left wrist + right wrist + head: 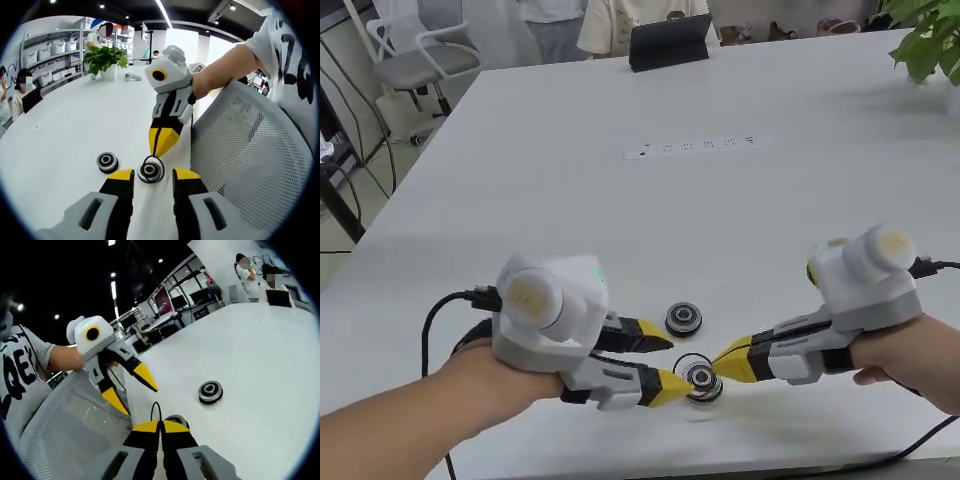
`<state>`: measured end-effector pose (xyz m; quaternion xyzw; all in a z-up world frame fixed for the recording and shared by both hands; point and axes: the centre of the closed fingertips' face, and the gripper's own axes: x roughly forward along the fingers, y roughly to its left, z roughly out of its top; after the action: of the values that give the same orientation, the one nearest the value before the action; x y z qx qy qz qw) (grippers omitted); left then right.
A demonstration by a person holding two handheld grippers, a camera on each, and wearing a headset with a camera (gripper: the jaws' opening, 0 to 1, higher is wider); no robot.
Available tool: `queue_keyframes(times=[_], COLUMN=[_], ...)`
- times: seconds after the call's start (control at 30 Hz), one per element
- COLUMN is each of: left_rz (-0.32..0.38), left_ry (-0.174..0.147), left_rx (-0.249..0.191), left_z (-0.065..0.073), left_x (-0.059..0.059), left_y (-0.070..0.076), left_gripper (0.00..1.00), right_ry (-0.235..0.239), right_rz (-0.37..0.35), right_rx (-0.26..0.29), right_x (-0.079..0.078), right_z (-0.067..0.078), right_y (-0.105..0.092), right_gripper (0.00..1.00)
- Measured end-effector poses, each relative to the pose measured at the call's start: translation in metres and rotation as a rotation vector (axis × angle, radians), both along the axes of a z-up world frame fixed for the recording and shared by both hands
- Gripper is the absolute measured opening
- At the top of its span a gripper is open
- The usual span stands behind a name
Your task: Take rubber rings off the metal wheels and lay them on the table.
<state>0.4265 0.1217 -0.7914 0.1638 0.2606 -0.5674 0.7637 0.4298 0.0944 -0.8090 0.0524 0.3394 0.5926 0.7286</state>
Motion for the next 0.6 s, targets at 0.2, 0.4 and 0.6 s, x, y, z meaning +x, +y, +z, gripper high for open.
queue_keyframes(times=[0.2, 0.4, 0.6], left_rz=[0.033, 0.065, 0.097], left_ry=[0.008, 0.005, 0.003], left_rx=[-0.005, -0.013, -0.009], left_z=[0.004, 0.009, 0.011], left_x=[0.000, -0.001, 0.003], left_y=[0.017, 0.033, 0.047], left_gripper=[0.36, 0.44, 0.52], right_ry=[0.012, 0.008, 0.010], right_rz=[-0.006, -0.010, -0.011], right_rx=[0.015, 0.028, 0.033], right_x=[0.001, 0.004, 0.008], right_z=[0.004, 0.012, 0.016], right_y=[0.003, 0.009, 0.020], right_gripper=[0.00, 0.00, 0.00])
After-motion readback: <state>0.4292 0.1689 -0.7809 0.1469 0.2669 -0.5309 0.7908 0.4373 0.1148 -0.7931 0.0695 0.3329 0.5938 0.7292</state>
